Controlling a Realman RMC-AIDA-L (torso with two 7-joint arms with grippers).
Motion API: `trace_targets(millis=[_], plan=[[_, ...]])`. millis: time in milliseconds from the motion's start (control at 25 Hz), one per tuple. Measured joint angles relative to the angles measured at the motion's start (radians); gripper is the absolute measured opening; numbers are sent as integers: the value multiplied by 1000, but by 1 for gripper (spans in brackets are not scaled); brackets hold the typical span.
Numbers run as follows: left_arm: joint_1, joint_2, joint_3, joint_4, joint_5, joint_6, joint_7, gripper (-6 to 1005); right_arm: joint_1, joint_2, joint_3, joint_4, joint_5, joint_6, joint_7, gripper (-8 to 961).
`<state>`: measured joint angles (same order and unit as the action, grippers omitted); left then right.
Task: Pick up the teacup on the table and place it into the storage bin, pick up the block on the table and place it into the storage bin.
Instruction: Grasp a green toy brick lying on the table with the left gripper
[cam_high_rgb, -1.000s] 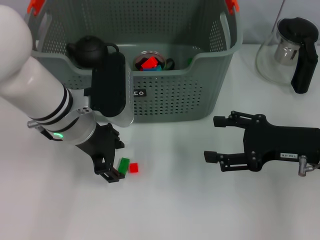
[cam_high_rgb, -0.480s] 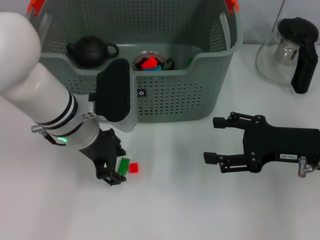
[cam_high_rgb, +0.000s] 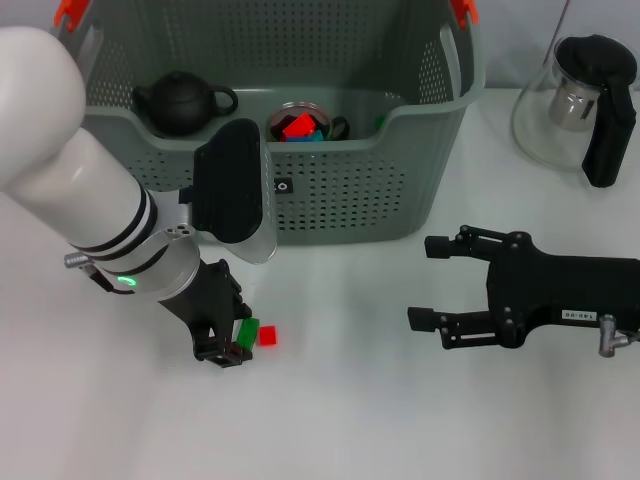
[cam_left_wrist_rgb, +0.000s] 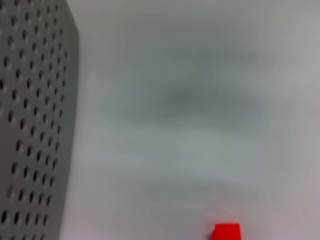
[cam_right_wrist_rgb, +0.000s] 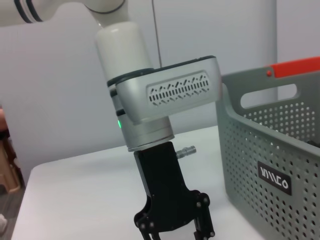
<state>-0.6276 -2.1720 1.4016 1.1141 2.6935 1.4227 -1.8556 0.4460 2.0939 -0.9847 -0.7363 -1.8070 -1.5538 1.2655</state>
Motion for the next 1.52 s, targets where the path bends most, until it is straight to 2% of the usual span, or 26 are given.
trace_targets(millis=[680,880,1320,1440,1520], plan=[[-12,5,12,4,5,2,-76,372,0,-2,0,0,0,-16,0,947],[-8,3,10,5,5,0,-76,235,0,-1,0,0,0,-26,0,947],[26,-1,37,62,3,3,-76,240,-3,-3,1,0,0,-27,0,946],[31,-2,58,61,2,-5,-78,399,-4,-3,2,0,0,-27,0,946],[32,-2,64,58,2,-13,-78,434,-4,-3,3,0,0,-27,0,946]])
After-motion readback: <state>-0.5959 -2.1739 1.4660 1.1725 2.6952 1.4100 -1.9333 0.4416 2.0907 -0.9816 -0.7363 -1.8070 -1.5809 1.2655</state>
